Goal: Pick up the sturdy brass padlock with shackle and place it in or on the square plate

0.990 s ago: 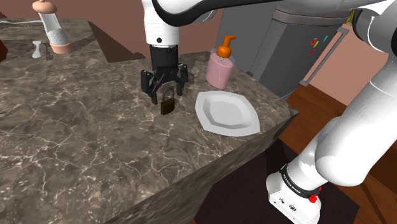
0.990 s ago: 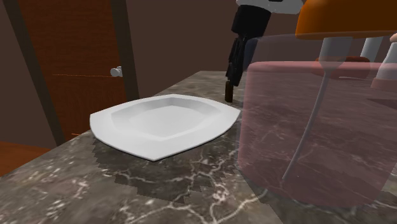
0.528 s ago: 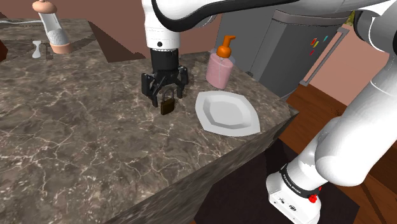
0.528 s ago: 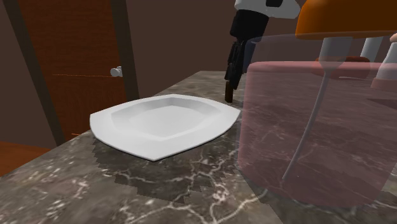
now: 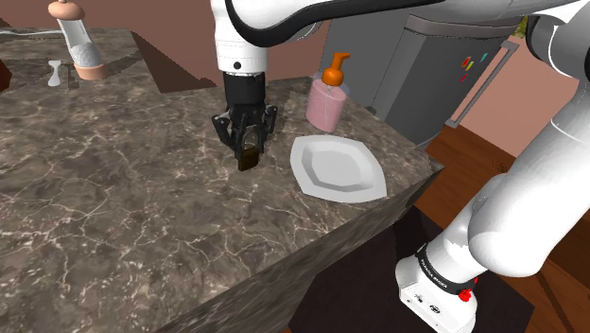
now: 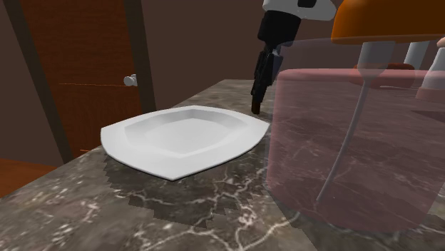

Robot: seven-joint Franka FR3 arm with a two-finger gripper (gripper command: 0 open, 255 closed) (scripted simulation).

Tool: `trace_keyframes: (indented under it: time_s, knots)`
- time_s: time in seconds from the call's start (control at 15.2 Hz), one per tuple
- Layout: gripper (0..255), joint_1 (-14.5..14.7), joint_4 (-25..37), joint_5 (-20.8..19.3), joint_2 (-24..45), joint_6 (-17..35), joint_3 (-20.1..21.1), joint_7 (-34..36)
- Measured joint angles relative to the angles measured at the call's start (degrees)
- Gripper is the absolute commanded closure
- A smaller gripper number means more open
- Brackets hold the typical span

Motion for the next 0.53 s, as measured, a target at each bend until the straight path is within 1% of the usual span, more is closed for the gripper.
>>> trace_keyframes:
  time_s: [0.26,0.53]
  knots:
    - [255,-0.04,0.34,-0.05,0.05,-0.35,-0.04,0.00]
    - [255,-0.17,2.57,0.07,-0.47,-3.10,-0.11,0.16]
